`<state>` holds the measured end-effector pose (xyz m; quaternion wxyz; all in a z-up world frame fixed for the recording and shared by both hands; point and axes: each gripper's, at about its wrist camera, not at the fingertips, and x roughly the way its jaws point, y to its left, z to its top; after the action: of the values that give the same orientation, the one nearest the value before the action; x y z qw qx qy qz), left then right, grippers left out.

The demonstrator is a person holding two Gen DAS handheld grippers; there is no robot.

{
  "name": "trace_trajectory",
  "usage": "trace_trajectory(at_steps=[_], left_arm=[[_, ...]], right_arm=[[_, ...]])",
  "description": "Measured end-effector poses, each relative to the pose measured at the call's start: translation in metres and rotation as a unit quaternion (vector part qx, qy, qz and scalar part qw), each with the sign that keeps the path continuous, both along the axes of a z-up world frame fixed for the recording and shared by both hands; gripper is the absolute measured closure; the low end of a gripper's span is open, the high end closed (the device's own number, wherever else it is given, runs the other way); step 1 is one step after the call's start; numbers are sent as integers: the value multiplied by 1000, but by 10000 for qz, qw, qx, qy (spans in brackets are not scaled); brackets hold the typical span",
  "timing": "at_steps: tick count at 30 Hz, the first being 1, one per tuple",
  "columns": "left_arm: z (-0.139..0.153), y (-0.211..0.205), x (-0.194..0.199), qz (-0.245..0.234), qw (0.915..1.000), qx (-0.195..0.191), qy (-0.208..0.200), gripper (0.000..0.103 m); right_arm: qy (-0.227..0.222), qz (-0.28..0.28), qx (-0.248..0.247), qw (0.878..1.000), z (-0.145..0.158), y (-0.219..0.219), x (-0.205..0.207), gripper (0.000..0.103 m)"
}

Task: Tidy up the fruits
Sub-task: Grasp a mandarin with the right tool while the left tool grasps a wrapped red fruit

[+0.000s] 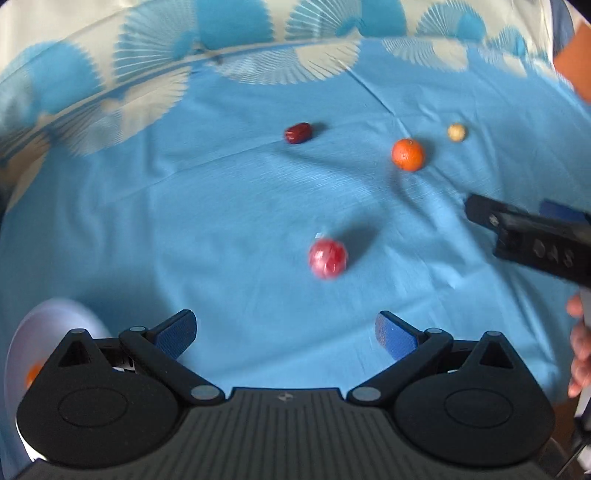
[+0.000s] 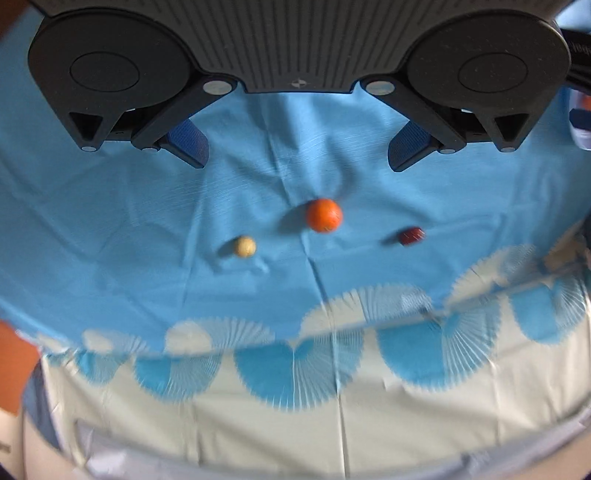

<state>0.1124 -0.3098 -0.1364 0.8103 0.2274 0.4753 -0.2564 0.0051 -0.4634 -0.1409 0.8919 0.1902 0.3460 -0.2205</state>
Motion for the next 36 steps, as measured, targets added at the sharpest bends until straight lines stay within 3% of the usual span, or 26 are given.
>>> trace_trajectory(at_steps=[4,7,11,13,16,17,18,19,20,26,31,36], left_arm=[[-34,-25,28,-68,9996,265,-1,0],[-48,-29,44,-23,9997,252,20,0],[-53,-24,59,24,9996,-110,251,0],[-53,-23,61,24,9996,-159,239,0],[-52,-24,57,30,9998,-135,164,1],[-49,-23,55,0,9998,-141,137,12],[-43,-22,48,-114,9996,-251,106,24],[-37,-21,42,-270,9991,-337,51,60],[-33,-23,38,-391,9988,-306,25,71],[-12,-9,19,-487,9982,-295,-180,71],[35,34,-4,-75,9991,-296,-310,70],[88,101,-48,394,9980,-231,-437,70]], right_arm=[[150,179,50,9997,-34,-17,44,1],[169,398,-108,9990,-50,-19,73,1],[178,419,-215,9987,-72,-24,105,1],[111,463,-711,9963,-80,-15,111,1],[-7,449,-705,9965,-82,-16,111,1],[-17,464,-685,9966,-81,-18,110,1],[9,515,-718,9961,-80,-17,110,11],[-57,667,-711,9952,-77,-16,109,24],[-141,844,-686,9940,-73,-14,107,63],[94,796,-795,9936,-55,-4,97,66],[-401,706,-857,9930,1,11,45,66],[-951,953,-855,9872,65,58,-20,65]])
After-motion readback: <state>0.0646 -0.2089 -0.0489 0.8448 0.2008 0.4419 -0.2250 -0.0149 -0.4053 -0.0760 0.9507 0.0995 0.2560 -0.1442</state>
